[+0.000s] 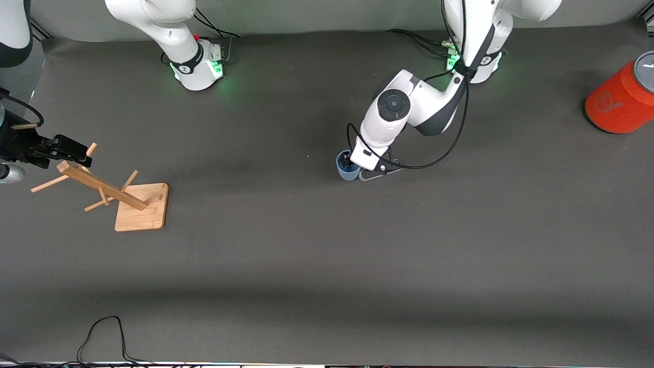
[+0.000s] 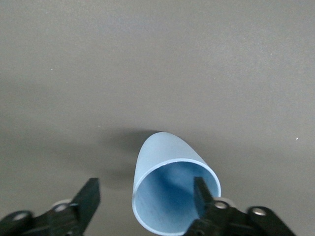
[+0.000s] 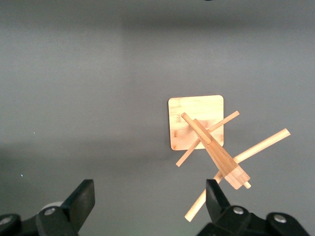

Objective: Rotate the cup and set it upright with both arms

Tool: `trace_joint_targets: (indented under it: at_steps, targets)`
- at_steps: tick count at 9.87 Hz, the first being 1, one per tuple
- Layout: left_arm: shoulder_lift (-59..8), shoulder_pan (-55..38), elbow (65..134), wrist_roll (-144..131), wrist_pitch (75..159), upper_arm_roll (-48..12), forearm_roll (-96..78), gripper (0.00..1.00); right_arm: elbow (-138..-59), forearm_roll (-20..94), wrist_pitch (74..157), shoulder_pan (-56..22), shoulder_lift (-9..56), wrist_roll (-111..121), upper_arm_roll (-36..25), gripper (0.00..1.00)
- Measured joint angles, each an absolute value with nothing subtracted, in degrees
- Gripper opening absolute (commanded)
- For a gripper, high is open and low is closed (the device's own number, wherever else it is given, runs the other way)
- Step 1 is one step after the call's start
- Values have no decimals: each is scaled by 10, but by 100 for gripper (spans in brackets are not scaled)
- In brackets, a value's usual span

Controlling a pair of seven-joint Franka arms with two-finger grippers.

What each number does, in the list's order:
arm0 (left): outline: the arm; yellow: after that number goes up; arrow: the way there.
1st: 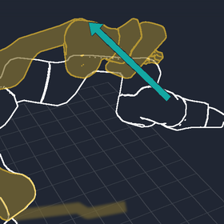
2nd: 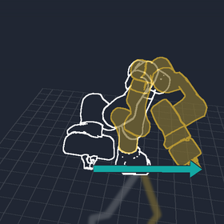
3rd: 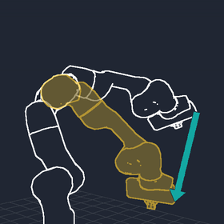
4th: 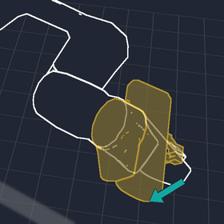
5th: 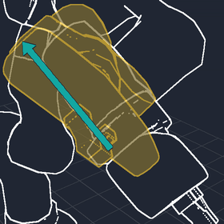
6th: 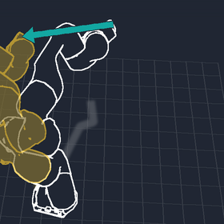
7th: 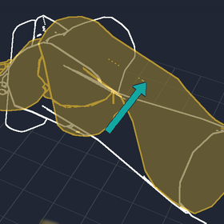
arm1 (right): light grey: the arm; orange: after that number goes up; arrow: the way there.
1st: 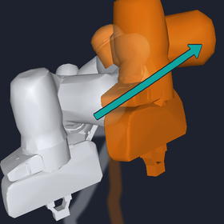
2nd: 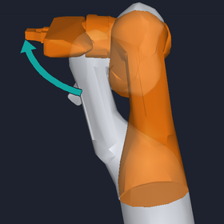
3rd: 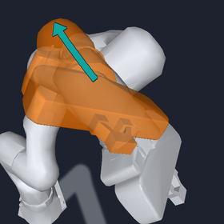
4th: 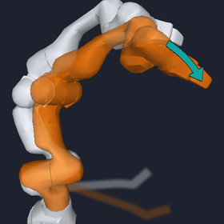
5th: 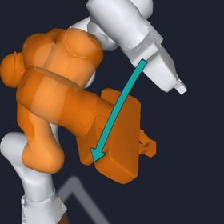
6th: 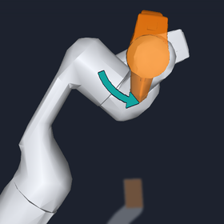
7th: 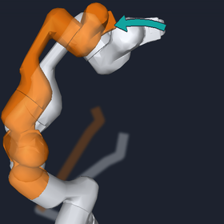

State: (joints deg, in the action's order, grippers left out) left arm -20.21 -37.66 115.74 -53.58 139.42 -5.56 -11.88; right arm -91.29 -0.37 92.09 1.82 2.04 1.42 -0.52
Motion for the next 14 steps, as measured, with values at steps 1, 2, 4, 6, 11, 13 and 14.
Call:
trace_joint_targets:
  at_steps: [1, 2, 4, 6, 11, 13, 14]
  targets:
    - [-196, -376, 1144, -534, 1364, -54, -97, 100, -913, -4, 921, 18, 20, 14, -5, 100]
    - [-188, -372, 1118, -534, 1310, -51, -60, 100, -913, -4, 921, 18, 20, 14, -6, 100]
    - [-169, -346, 1057, -496, 1213, -45, -18, 100, -914, -4, 921, 18, 20, 14, -6, 100]
    - [-149, -281, 1005, -395, 1132, -41, -5, 100, -914, -4, 921, 18, 20, 14, -7, 100]
    - [-94, -106, 938, -155, 1019, -38, 48, 100, -915, -4, 921, 18, 20, 14, -7, 100]
    - [-56, -34, 939, -82, 1003, -38, 6, 100, -916, -4, 921, 19, 20, 14, -8, 100]
    - [-42, -8, 940, -49, 987, -38, -7, 100, -916, -4, 921, 19, 20, 14, -8, 100]
